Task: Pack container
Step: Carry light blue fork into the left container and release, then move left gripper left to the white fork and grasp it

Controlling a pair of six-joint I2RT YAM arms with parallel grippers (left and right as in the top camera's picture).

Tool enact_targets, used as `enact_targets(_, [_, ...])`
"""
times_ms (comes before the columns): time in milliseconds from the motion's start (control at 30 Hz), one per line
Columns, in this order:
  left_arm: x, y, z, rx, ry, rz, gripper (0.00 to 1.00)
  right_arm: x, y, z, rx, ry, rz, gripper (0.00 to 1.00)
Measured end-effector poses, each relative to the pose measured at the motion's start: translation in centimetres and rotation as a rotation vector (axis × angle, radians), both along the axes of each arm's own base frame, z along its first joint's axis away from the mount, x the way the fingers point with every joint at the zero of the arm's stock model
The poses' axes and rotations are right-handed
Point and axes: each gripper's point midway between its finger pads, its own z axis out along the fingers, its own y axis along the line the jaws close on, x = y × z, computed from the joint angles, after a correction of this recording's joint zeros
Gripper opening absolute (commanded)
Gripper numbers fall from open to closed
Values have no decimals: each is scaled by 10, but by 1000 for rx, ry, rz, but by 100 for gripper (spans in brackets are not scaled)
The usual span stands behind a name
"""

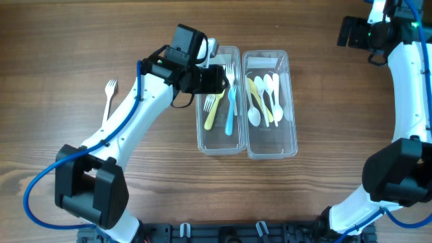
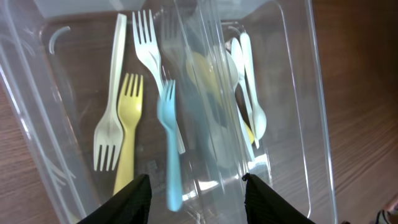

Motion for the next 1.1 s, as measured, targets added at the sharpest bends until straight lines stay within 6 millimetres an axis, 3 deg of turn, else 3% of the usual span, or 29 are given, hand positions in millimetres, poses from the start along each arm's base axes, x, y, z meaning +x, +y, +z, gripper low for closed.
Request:
enact_targets(133, [16,9,16,-17,-40,31,50,0,0,0,0,0,0,100])
enact_targets(267, [39,30,50,-48,-122,93,47,0,0,0,0,0,0,100])
enact_targets(400, [56,74,90,-64,-217,194,45,0,0,0,0,0,0,100])
enact_targets(533, [57,128,109,-15,-248,327,46,0,0,0,0,0,0,100])
enact_targets(633, [51,177,106,73,-221,452,49,0,0,0,0,0,0,100])
enact_targets(733, [36,224,89,188,-136,568,50,0,0,0,0,0,0,100])
enact_targets(867, [15,270,75,317,-51,681,55,0,0,0,0,0,0,100])
enact_targets(1000, [8,289,69,401,-44,658,57,0,0,0,0,0,0,100])
enact_targets(1100, [3,297,53,455,-13,627,59,0,0,0,0,0,0,100])
